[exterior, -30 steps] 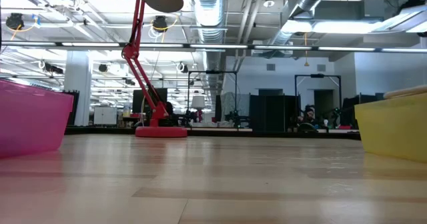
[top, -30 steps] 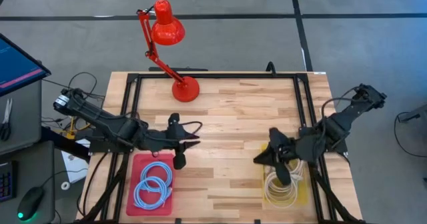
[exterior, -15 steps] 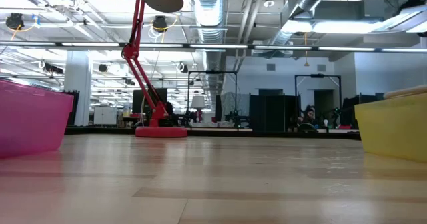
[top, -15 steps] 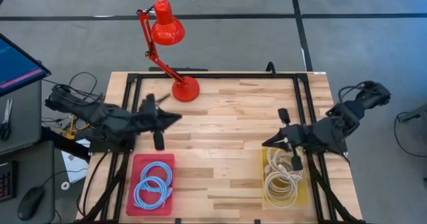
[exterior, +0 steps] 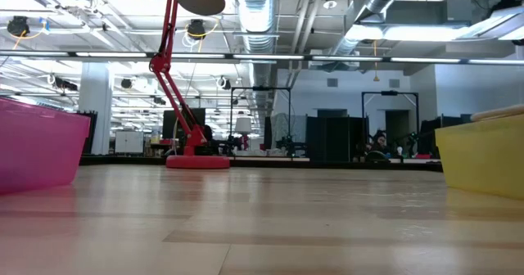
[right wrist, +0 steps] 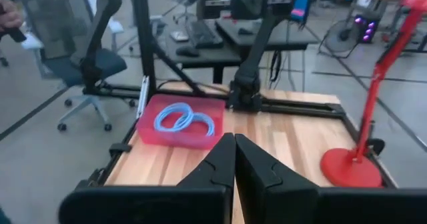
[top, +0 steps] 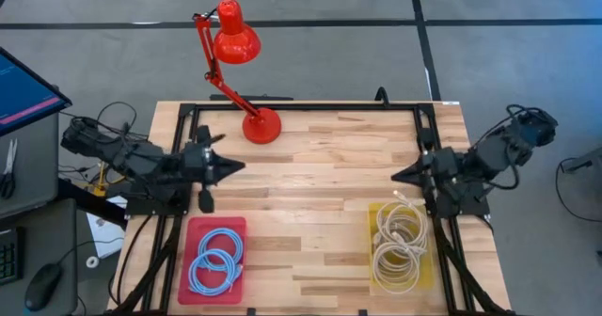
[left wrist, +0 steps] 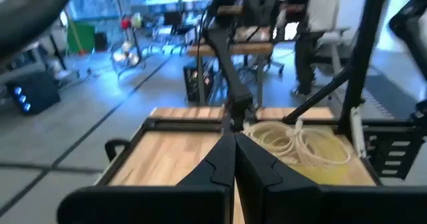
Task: Pick & Place USB Port
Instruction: Return to Home Position
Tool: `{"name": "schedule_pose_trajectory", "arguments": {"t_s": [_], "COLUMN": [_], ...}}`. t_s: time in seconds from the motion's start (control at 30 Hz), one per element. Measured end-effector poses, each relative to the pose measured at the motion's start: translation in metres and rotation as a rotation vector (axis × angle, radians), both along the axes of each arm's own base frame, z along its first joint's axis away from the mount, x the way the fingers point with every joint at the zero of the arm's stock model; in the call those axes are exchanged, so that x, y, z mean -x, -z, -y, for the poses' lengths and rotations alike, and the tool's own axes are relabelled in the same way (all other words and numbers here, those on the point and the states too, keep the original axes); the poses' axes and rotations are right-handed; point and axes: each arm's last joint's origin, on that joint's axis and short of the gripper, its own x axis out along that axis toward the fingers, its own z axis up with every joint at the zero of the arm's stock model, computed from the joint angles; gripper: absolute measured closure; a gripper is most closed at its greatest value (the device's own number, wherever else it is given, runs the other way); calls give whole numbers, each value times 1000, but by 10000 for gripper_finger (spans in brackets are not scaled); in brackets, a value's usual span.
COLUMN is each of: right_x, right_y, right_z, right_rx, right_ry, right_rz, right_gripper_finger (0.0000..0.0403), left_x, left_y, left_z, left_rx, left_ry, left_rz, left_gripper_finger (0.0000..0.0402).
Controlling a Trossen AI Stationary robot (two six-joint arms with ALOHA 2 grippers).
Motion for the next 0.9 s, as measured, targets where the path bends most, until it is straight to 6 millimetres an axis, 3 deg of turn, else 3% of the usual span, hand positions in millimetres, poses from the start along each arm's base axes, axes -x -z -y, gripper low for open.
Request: {"name": "schedule_pose_trajectory", "arguments": {"t_s": [0.27, 0.47, 0.9], "right_x": [8, 16, 41], "right_y": [-4, -4, 4], "right_z": [12, 20, 36], "right_rx": [-20, -35, -88], "right_ry": [43, 72, 135], "right_rz": [31, 26, 23], "right_gripper_finger": [403, 403, 403], "left_x": [46, 76, 85], "left_y": [-18, -7, 31], "left_z": [-20, -36, -42], "left_rx": [11, 38, 93], "left_ry": [100, 112, 92], "left_rz": [113, 155, 210], "left_gripper_finger": [398, 398, 398]}}
